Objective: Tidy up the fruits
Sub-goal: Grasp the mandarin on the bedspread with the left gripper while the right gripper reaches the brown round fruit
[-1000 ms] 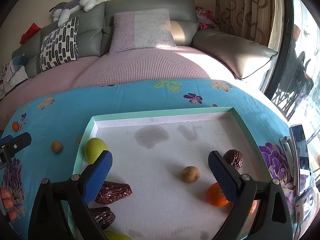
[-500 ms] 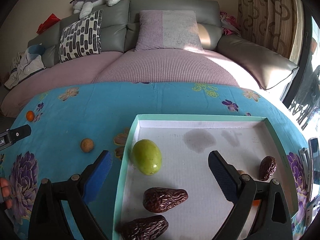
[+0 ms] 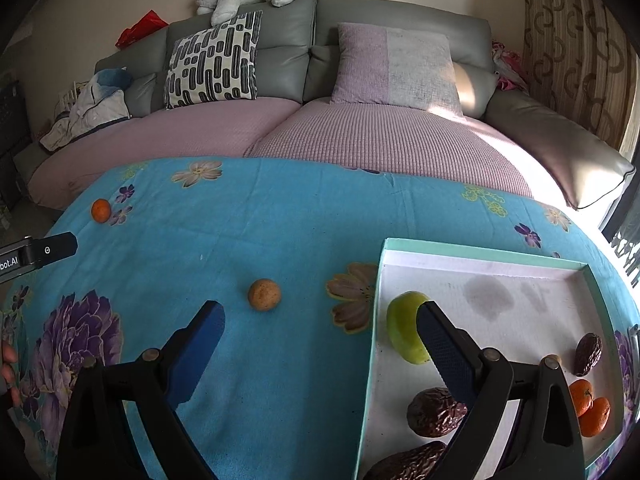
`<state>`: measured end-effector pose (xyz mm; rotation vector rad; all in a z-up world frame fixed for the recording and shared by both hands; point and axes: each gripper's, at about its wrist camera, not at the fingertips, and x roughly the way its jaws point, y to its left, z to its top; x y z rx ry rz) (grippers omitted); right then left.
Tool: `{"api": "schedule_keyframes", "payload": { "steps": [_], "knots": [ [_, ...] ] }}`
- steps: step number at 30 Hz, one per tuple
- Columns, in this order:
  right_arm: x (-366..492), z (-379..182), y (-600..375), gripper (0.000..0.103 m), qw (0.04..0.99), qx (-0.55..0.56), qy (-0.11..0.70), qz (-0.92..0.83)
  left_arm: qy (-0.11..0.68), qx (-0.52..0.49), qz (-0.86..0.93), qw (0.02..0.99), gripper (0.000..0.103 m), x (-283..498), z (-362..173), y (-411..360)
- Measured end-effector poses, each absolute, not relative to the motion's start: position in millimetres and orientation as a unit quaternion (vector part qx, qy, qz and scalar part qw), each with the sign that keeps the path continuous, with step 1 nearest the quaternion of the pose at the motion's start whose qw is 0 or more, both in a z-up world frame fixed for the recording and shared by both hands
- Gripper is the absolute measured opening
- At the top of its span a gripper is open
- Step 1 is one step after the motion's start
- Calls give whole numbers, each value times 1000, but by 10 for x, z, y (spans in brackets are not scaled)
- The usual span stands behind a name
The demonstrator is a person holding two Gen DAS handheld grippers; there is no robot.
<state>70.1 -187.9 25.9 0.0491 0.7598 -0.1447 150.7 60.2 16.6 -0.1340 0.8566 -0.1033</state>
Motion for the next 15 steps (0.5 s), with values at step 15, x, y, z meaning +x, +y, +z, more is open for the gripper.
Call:
{"api": "schedule_keyframes", "payload": {
  "steps": [15],
  "knots": [
    [979,76,-1679,93,927,19,370,-51,430,-11,-68,900,103,2089,78,761]
  ]
}}
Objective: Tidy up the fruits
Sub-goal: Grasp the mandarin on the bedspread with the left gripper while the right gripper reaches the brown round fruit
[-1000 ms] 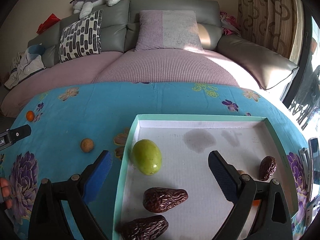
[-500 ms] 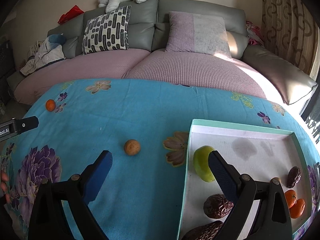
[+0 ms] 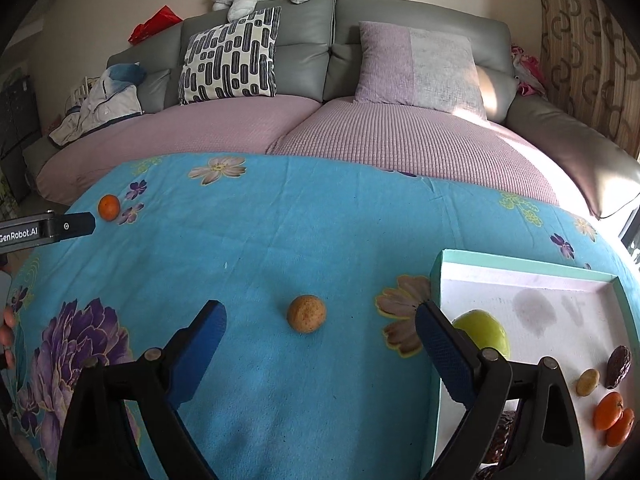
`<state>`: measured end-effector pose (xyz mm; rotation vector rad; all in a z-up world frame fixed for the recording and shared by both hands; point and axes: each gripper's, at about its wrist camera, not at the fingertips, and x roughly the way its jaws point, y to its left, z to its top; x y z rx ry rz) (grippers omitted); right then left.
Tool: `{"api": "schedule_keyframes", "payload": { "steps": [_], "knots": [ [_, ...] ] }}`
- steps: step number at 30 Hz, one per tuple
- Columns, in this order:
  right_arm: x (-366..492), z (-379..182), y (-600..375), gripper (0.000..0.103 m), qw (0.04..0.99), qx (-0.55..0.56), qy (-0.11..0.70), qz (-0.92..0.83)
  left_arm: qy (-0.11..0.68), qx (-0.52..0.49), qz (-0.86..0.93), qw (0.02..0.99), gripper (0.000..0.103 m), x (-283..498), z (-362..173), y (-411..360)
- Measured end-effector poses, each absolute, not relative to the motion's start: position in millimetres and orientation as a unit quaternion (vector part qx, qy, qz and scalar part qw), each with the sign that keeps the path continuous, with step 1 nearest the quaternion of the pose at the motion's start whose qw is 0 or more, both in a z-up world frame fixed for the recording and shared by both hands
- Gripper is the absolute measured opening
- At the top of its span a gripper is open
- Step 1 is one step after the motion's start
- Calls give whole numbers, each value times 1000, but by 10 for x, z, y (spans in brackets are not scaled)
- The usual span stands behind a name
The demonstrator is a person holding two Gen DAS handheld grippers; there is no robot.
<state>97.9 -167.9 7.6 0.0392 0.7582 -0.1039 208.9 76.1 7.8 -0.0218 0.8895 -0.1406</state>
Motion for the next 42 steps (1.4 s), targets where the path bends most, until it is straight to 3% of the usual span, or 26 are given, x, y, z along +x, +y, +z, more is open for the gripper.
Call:
{"api": "schedule_keyframes", "payload": {
  "steps": [3,5,9,11,15,18,20,22,26,31,36,42],
  "knots": [
    [1041,20,-1699,80,924,16,377,-57,431,11,-73,899,103,2295,56,790],
    [1069,-20,-1728,79,922,23,382,-60,441,7,-70,895,102,2444,7,855],
    [1116,-78,-1767,74,918,30,389,-64,461,-5,-49,886,87,2699,-93,1011],
    [1133,-110,-1779,73,916,33,394,-66,472,-12,-49,880,84,2798,-140,1054],
    [1160,-150,-1779,61,913,33,401,-68,484,-18,-53,873,74,2911,-204,1068],
    [1154,-154,-1762,58,914,29,400,-63,483,-22,-49,874,72,2964,-222,1069],
    [1162,-168,-1743,52,913,27,402,-60,486,-25,-52,872,62,2998,-245,1066],
    [1174,-177,-1734,50,913,30,402,-53,490,-26,-51,870,59,3034,-268,1063],
    [1182,-194,-1735,47,913,35,403,-50,491,-24,-48,870,39,3059,-284,1075],
    [1192,-214,-1731,42,913,37,404,-43,488,-17,-49,871,37,3050,-290,1061],
    [1197,-213,-1682,27,913,33,405,-33,477,-39,-54,876,36,2856,-212,1026],
    [1168,-198,-1699,27,914,40,403,-33,456,-54,-79,885,36,2437,-91,737]
  ]
}}
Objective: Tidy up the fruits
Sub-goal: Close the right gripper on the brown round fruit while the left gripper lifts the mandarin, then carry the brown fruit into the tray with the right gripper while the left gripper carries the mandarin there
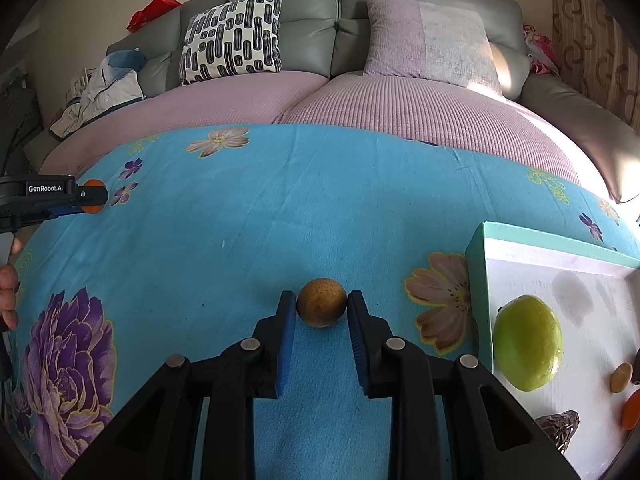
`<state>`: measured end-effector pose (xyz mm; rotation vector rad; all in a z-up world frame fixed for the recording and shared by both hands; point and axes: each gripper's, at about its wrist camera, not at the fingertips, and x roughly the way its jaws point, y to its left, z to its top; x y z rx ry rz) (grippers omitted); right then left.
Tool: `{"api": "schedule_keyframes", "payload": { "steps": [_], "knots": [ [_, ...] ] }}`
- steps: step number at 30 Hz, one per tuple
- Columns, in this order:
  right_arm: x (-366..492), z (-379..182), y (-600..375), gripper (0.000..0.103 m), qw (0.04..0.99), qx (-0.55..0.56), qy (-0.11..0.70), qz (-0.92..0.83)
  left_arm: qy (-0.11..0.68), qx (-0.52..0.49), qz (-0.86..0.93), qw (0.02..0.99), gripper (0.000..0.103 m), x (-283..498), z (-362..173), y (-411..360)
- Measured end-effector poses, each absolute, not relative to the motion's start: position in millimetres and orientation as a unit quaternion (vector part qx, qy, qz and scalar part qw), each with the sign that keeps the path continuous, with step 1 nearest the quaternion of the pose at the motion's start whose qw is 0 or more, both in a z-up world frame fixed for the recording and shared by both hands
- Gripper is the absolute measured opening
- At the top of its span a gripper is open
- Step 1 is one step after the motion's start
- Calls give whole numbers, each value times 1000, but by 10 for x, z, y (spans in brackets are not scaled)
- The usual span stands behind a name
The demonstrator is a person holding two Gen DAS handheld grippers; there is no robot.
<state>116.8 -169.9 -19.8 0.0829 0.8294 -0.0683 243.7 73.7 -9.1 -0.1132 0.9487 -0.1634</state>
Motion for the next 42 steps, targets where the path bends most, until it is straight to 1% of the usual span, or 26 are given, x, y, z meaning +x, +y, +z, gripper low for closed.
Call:
{"api": "schedule_keyframes", "payload": {
  "steps": [8,21,28,42],
  "knots": [
    [1094,-93,-1703,27,916,47,397,-28,438,-75,-102,890,36,1928,71,343],
    [773,135,-1681,27,918,46,394,-20,432,-22,-90,897,36,1263,110,-4],
    [621,211,-1836,27,917,53,393,-34,420,-8,-117,900,36,1168,171,-200],
    [397,201,-2150,27,907,75,411,-50,411,0,-132,902,36,990,228,-354]
  ]
}}
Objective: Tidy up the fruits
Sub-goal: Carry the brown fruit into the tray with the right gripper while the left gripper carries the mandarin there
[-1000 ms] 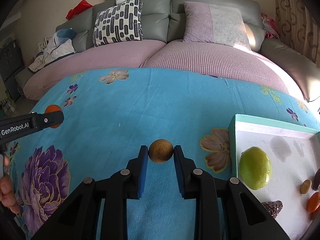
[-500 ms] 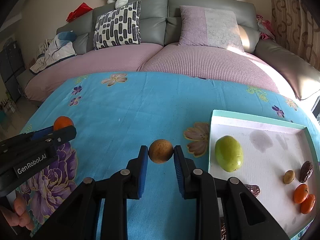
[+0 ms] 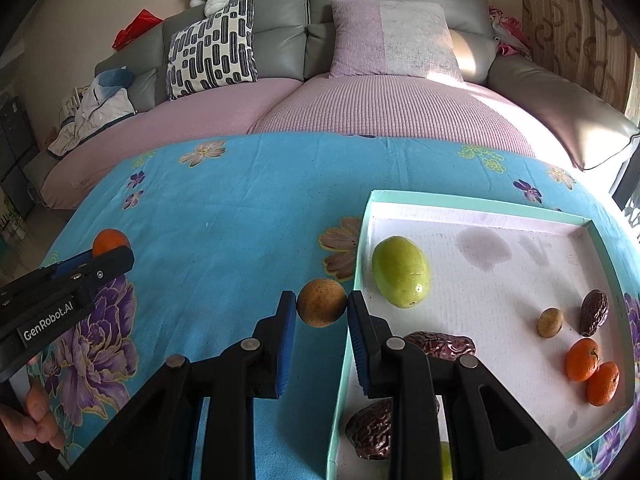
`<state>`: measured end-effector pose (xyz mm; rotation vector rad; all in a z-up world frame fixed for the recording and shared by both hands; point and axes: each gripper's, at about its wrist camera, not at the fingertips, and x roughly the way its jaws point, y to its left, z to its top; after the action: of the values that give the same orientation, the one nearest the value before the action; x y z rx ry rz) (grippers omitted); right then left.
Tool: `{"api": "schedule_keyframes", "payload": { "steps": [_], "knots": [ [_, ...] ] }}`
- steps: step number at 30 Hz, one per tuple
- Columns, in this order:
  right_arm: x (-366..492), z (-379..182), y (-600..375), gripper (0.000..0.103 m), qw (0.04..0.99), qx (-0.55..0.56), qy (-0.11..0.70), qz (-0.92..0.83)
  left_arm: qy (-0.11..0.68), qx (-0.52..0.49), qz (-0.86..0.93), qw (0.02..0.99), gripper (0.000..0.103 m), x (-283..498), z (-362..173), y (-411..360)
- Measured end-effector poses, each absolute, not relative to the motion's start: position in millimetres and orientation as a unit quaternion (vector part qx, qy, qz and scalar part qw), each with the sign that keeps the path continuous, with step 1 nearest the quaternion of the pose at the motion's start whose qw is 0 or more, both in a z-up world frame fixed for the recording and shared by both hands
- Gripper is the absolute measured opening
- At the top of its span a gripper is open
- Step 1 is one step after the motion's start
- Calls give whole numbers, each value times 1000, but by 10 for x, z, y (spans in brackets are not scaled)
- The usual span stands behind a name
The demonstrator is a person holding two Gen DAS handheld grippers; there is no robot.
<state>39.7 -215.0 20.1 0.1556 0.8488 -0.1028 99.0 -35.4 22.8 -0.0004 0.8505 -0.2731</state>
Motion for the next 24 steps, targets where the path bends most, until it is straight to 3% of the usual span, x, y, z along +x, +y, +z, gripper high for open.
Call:
{"api": "schedule_keyframes", "payload": {
  "steps": [24],
  "knots": [
    [-165,269,-3146,27,892,122,409,-149,392,23,-207,896,36,725,408,-931]
  ]
}}
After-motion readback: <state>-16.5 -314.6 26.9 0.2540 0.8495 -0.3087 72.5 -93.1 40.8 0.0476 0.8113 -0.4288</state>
